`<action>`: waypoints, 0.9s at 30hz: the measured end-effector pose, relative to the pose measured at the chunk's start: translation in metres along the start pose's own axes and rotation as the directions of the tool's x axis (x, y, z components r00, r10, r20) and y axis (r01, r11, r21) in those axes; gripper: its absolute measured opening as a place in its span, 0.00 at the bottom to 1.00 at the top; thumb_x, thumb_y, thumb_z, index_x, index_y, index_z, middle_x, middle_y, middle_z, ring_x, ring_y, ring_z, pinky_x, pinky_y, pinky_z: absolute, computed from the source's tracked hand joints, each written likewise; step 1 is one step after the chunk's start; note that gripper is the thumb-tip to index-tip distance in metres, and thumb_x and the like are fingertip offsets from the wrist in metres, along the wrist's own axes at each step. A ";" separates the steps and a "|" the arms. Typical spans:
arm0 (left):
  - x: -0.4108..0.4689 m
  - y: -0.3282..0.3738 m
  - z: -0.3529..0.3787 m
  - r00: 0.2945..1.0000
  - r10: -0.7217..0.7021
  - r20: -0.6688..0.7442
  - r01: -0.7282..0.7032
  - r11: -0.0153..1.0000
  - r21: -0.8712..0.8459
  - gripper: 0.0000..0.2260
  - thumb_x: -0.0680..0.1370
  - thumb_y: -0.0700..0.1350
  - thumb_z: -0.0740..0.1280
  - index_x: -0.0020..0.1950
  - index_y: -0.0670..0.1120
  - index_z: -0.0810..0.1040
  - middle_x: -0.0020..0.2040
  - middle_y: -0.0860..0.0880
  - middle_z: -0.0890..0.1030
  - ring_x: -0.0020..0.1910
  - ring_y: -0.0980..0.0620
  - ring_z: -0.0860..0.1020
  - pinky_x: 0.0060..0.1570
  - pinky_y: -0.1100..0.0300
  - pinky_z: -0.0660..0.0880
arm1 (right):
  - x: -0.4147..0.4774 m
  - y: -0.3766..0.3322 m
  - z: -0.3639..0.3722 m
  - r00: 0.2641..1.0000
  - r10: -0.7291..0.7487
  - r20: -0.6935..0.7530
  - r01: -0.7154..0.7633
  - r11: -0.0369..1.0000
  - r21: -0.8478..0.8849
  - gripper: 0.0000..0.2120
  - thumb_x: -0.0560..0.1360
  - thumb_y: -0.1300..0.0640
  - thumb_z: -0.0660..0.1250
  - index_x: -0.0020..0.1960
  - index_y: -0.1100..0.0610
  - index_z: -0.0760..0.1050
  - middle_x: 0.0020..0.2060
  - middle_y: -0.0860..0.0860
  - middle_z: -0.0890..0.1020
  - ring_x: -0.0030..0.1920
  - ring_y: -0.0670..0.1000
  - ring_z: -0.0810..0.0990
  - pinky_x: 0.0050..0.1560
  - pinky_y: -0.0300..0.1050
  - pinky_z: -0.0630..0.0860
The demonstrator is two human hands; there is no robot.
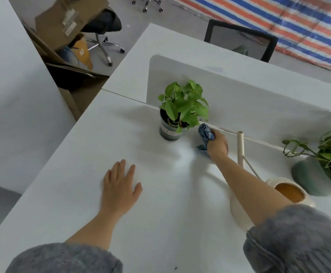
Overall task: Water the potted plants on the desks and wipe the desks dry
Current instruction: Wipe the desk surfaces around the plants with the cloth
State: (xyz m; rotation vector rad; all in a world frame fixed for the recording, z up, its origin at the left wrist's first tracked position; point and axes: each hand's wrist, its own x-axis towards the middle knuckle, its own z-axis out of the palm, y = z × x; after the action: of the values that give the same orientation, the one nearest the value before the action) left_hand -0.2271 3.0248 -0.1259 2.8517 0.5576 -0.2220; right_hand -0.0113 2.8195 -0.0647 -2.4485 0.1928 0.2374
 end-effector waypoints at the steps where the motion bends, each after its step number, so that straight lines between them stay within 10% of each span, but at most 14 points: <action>1: 0.001 -0.001 0.001 1.000 -0.007 0.003 0.007 1.000 -0.001 0.27 0.72 0.56 0.56 0.69 0.47 0.69 0.73 0.41 0.66 0.72 0.40 0.64 0.68 0.44 0.64 | 0.005 -0.002 0.006 1.000 -0.012 0.005 0.012 0.997 -0.081 0.26 0.73 0.68 0.54 0.67 0.51 0.69 0.60 0.58 0.73 0.58 0.61 0.73 0.48 0.47 0.73; 6: 0.003 -0.002 0.003 1.000 -0.004 -0.018 0.005 1.000 0.015 0.29 0.71 0.57 0.51 0.66 0.46 0.73 0.70 0.40 0.70 0.69 0.39 0.68 0.64 0.43 0.68 | -0.040 0.000 0.046 0.966 -0.260 0.003 0.243 0.897 -0.369 0.20 0.72 0.67 0.60 0.62 0.56 0.74 0.52 0.57 0.76 0.53 0.61 0.72 0.39 0.47 0.69; 9: 0.003 -0.001 0.003 1.000 0.002 -0.012 -0.001 1.000 0.018 0.29 0.70 0.57 0.52 0.64 0.46 0.75 0.68 0.39 0.73 0.67 0.38 0.71 0.61 0.43 0.70 | -0.093 0.003 0.068 0.826 -0.540 0.159 0.559 0.752 -0.349 0.16 0.58 0.66 0.72 0.45 0.57 0.81 0.35 0.54 0.80 0.34 0.59 0.77 0.25 0.39 0.67; 12: 0.002 0.000 0.002 1.000 0.007 -0.004 -0.007 1.000 0.017 0.30 0.69 0.58 0.52 0.65 0.46 0.75 0.68 0.39 0.73 0.67 0.38 0.71 0.61 0.43 0.70 | -0.128 -0.007 0.070 0.671 -0.627 0.397 0.732 0.645 -0.219 0.16 0.61 0.66 0.69 0.48 0.58 0.82 0.39 0.55 0.81 0.37 0.60 0.78 0.27 0.42 0.65; 17: 0.001 0.000 0.000 1.000 0.011 -0.001 -0.011 1.000 -0.006 0.29 0.69 0.58 0.53 0.64 0.46 0.75 0.68 0.39 0.73 0.67 0.38 0.71 0.61 0.44 0.70 | -0.098 -0.058 0.058 0.826 -0.512 0.235 0.558 0.802 -0.212 0.20 0.69 0.67 0.60 0.59 0.57 0.77 0.52 0.58 0.78 0.53 0.59 0.74 0.43 0.46 0.69; 23: 0.001 -0.002 0.005 0.999 0.016 -0.046 -0.014 0.999 0.042 0.27 0.69 0.57 0.54 0.62 0.48 0.75 0.66 0.41 0.75 0.65 0.41 0.73 0.64 0.49 0.62 | -0.060 -0.097 0.104 0.677 -0.679 0.283 0.722 0.539 -0.435 0.21 0.70 0.70 0.60 0.63 0.63 0.71 0.61 0.62 0.72 0.55 0.63 0.75 0.41 0.53 0.75; 27: 0.002 -0.004 0.007 0.998 0.021 -0.062 -0.017 0.997 0.075 0.26 0.68 0.57 0.55 0.61 0.48 0.76 0.65 0.41 0.76 0.64 0.41 0.75 0.62 0.48 0.67 | -0.051 -0.093 0.131 0.775 -0.555 0.303 0.626 0.611 -0.484 0.24 0.74 0.67 0.59 0.70 0.57 0.64 0.64 0.59 0.70 0.59 0.62 0.71 0.50 0.53 0.72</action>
State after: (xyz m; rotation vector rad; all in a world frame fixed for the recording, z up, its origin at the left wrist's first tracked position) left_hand -0.2276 3.0269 -0.1335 2.9433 0.5451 -0.1538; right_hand -0.0581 2.9780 -0.0975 -2.8939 -0.8783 0.1556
